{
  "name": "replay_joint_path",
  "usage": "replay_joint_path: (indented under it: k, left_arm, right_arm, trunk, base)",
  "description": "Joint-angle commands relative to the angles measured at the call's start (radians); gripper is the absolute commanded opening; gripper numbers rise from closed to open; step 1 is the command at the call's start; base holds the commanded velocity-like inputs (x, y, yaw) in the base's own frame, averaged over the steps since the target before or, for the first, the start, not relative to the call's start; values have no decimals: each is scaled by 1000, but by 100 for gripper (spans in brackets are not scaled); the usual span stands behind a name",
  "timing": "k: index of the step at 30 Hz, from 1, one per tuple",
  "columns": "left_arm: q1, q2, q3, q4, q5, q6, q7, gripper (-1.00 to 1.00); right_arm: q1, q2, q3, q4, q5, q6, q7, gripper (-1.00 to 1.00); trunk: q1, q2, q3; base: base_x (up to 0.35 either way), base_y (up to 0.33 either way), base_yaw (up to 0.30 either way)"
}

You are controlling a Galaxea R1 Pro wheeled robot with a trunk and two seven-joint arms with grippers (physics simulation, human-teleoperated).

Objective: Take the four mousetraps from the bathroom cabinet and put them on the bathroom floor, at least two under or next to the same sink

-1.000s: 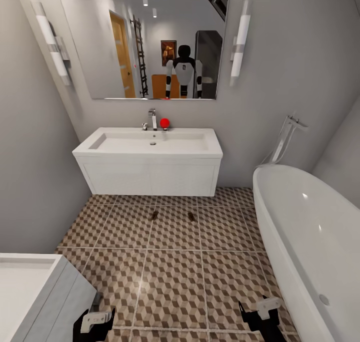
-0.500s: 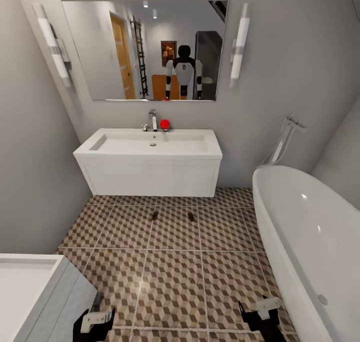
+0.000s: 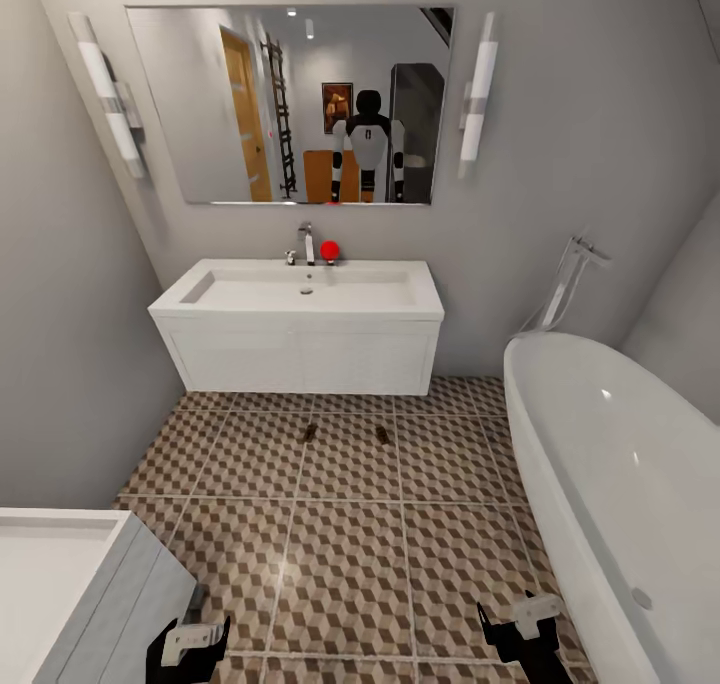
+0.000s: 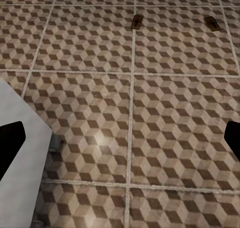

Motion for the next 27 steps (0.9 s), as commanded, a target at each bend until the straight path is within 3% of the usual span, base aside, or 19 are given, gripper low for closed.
replay_joint_path:
  k: [1, 11, 27]
  left_arm:
    - [-1, 0, 7, 1, 2, -3, -7, 100]
    - [-1, 0, 7, 1, 2, -3, -7, 100]
    - [-1, -1, 6, 6, 2, -3, -8, 100]
  right_arm:
    - [-1, 1, -7, 1, 9, -4, 2, 100]
    - [-1, 1, -7, 1, 9, -4, 2, 100]
    - [-1, 1, -6, 1, 9, -2, 2, 100]
  trunk:
    - [-4, 6, 2]
    - [-42, 76, 43]
    - [-42, 76, 46]
  base:
    - [0, 0, 0]
    - [0, 0, 0]
    - [0, 0, 0]
